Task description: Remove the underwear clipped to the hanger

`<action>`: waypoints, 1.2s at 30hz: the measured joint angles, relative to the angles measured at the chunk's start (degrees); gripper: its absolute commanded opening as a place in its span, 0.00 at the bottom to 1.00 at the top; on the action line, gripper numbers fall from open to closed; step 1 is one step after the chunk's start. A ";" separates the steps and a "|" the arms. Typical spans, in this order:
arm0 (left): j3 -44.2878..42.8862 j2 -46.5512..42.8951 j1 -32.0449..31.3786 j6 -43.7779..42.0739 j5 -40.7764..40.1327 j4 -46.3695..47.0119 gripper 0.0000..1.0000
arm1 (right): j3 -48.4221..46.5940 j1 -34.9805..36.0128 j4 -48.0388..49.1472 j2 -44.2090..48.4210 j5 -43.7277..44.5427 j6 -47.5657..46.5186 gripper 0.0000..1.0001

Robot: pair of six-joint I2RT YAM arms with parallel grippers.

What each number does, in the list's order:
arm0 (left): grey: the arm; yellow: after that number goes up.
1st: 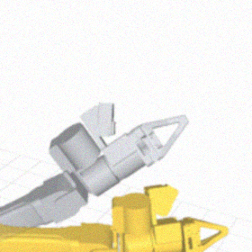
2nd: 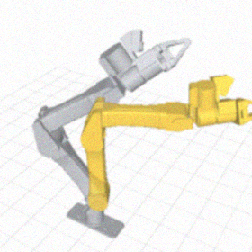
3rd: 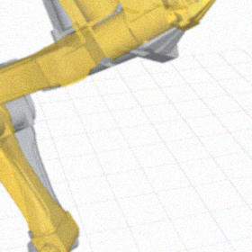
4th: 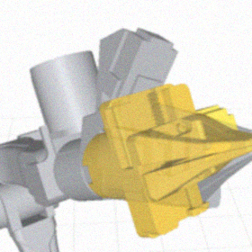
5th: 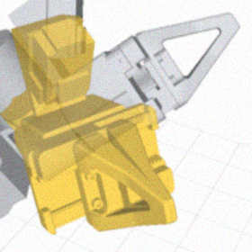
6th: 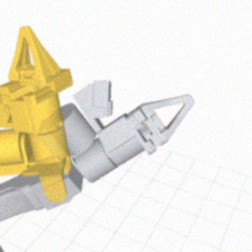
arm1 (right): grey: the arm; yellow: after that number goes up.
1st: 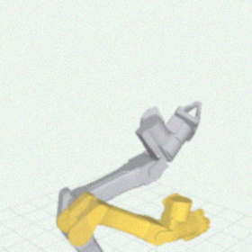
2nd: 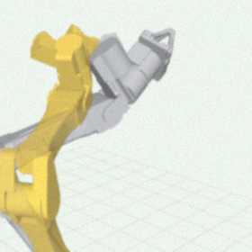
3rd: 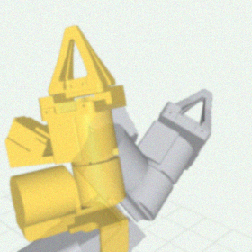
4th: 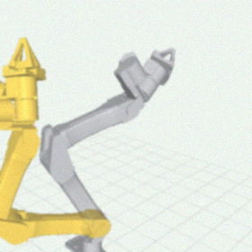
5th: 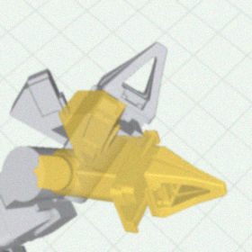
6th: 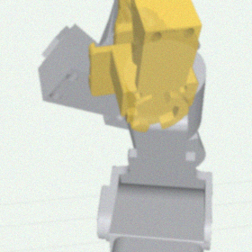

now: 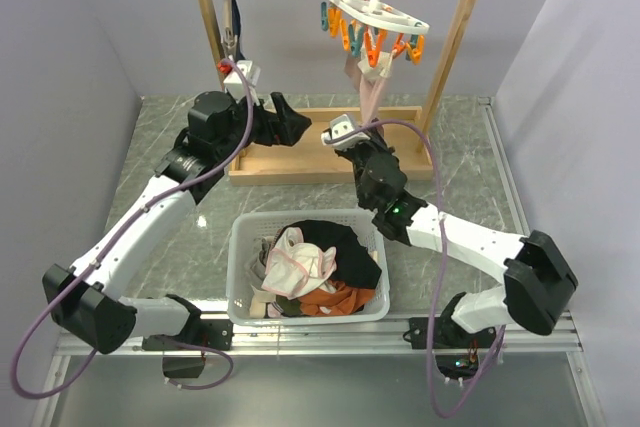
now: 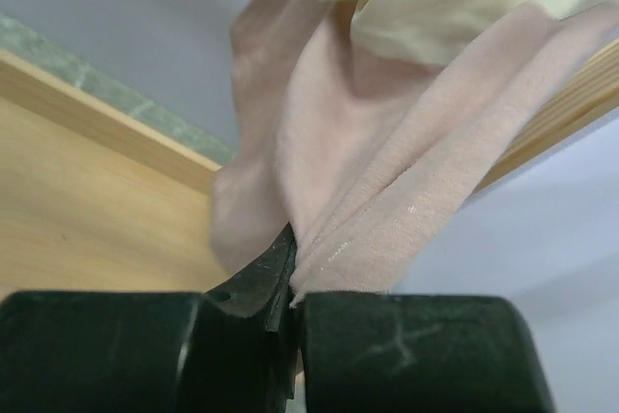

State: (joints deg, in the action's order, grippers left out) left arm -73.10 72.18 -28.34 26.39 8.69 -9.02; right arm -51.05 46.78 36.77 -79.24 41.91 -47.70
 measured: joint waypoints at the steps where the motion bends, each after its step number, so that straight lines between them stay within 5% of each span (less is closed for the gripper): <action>1: -0.39 0.76 0.00 0.04 1.03 0.20 0.99 | 0.00 0.24 0.00 0.81 -0.66 0.04 0.00; 9: -5.97 6.03 -0.92 -0.79 14.38 3.08 1.00 | -4.00 -1.20 -12.85 11.04 -15.34 12.87 0.00; 19: -6.32 6.45 -4.07 -2.38 23.91 6.64 0.99 | -17.20 -8.11 -30.75 13.05 -38.51 33.90 0.00; 28: -5.97 7.91 -14.01 -12.26 10.60 10.69 1.00 | -22.05 -12.37 -39.67 11.41 -46.64 41.44 0.00; 36: -4.83 12.81 -16.76 -21.11 -3.26 14.64 0.99 | -27.67 -12.81 -43.23 10.95 -53.37 46.01 0.00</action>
State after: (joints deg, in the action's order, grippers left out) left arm -77.93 84.99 -45.10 5.28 5.43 5.63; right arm -78.72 33.98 -6.46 -68.29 -11.46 -1.69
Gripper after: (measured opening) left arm 0.995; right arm 0.015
